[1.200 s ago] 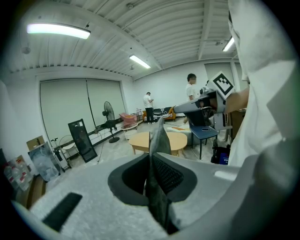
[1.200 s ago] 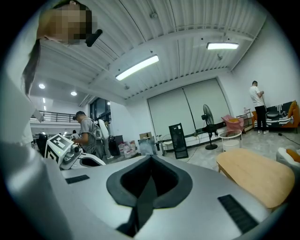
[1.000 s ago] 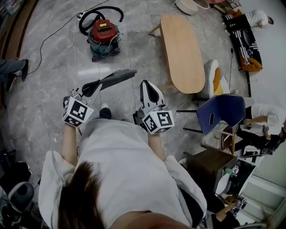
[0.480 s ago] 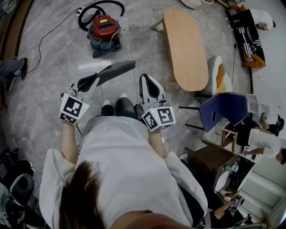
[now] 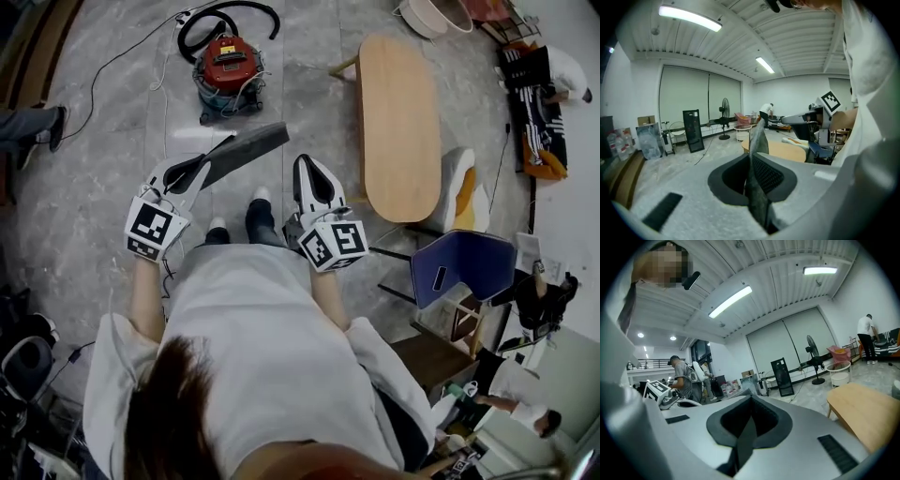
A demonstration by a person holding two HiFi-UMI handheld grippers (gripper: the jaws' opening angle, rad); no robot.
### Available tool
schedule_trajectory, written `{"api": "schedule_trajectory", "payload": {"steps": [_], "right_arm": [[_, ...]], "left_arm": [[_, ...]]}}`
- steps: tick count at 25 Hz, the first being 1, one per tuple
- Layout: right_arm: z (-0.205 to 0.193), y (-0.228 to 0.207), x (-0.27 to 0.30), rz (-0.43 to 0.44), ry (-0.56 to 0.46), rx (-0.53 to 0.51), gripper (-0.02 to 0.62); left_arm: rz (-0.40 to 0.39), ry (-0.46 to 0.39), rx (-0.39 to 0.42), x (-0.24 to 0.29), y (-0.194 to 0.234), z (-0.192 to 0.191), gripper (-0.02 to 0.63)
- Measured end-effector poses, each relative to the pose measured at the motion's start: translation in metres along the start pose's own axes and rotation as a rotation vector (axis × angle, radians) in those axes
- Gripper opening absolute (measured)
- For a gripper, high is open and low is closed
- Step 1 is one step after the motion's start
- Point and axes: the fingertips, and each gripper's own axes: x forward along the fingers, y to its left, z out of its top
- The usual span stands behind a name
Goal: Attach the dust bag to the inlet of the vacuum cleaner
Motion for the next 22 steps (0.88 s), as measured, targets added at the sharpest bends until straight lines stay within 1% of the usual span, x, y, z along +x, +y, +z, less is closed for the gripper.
{"api": "schedule_trajectory", "payload": {"steps": [3, 6, 11, 16, 19, 22], "right_arm": [[0.017, -0.024, 0.023, 0.039, -0.002, -0.010, 0.003], [0.032, -0.041, 0.039, 0.098, -0.006, -0.028, 0.003], [0.046, -0.071, 0.056, 0.148, 0.007, -0.029, 0.003], [0.052, -0.088, 0.070, 0.189, 0.015, -0.042, 0.003], [0.052, -0.096, 0.072, 0.191, 0.018, -0.035, 0.003], [0.046, -0.105, 0.077, 0.180, 0.035, -0.023, 0.003]], "left_arm": [[0.080, 0.018, -0.019, 0.020, 0.019, 0.003, 0.038], [0.155, 0.020, -0.017, 0.034, 0.035, 0.013, 0.038], [0.231, -0.012, -0.022, 0.054, 0.048, 0.037, 0.038], [0.302, -0.044, -0.037, 0.060, 0.060, 0.053, 0.038], [0.333, -0.065, -0.095, 0.062, 0.062, 0.054, 0.038], [0.337, -0.073, -0.149, 0.067, 0.064, 0.047, 0.038]]}}
